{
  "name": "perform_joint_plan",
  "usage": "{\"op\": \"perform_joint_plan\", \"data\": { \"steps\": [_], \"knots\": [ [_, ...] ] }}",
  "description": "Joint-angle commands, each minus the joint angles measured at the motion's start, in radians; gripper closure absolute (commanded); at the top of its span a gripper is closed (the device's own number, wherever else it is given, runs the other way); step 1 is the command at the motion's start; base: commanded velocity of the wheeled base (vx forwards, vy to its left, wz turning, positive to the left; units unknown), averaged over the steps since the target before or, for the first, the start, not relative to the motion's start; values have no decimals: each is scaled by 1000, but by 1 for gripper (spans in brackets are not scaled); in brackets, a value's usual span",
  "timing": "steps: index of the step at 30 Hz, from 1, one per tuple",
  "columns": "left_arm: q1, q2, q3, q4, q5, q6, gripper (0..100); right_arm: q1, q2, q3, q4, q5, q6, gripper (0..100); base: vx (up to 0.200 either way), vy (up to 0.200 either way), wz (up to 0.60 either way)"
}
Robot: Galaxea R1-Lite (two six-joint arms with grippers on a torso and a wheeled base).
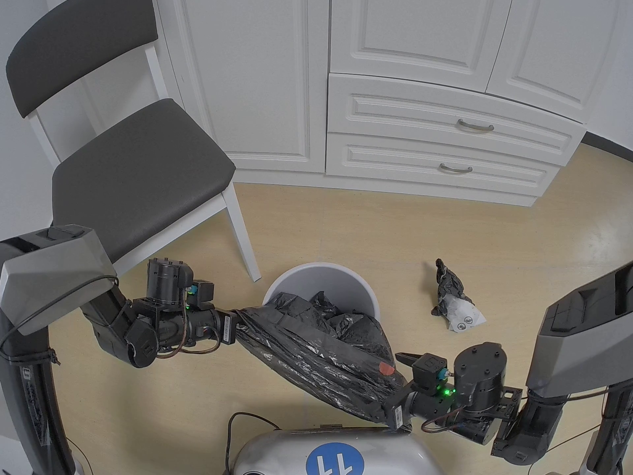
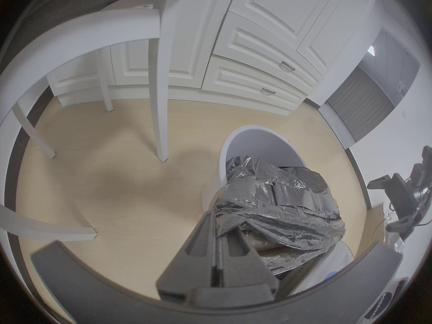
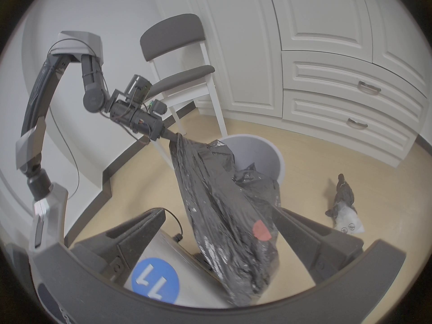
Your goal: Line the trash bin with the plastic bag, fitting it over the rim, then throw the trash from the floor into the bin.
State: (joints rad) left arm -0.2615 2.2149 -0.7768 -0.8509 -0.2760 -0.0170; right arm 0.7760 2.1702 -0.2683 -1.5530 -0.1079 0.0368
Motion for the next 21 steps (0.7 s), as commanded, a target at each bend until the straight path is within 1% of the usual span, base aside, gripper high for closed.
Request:
{"op": "perform_joint_plan", "data": {
  "steps": [1, 3, 4, 5, 7, 13, 16, 17, 18, 19, 21],
  "knots": [
    [-1, 22, 1, -10, 0, -18, 100, 78, 76, -86, -18, -62, 63, 0, 0, 0, 0],
    [-1, 16, 2, -13, 0, -20, 100, 108, 105, -127, -18, -107, 95, 0, 0, 0, 0],
    [-1, 16, 2, -13, 0, -20, 100, 111, 109, -135, -18, -116, 100, 0, 0, 0, 0],
    [-1, 16, 2, -14, 0, -21, 100, 131, 149, -181, -18, -170, 126, 0, 0, 0, 0],
    [-1, 19, 1, -14, 0, -21, 100, 135, 180, -212, -18, -196, 135, 0, 0, 0, 0],
    [2, 20, -1, -14, 0, -21, 100, 137, 243, -255, -18, -204, 140, 0, 0, 0, 0],
    [2, 17, -1, -14, 0, -21, 100, 149, 280, -289, -18, -217, 155, 0, 0, 0, 0],
    [2, 19, -1, -14, 0, -21, 100, 161, 312, -328, -18, -268, 178, 0, 0, 0, 0],
    [2, 19, -1, -14, 0, -21, 100, 161, 312, -328, -18, -268, 178, 0, 0, 0, 0],
    [2, 20, -1, -14, 0, -21, 100, 161, 327, -358, -18, -297, 181, 0, 0, 0, 0],
    [2, 22, 1, -14, 0, -21, 100, 161, 332, -367, -18, -306, 181, 0, 0, 0, 0]
  ]
}}
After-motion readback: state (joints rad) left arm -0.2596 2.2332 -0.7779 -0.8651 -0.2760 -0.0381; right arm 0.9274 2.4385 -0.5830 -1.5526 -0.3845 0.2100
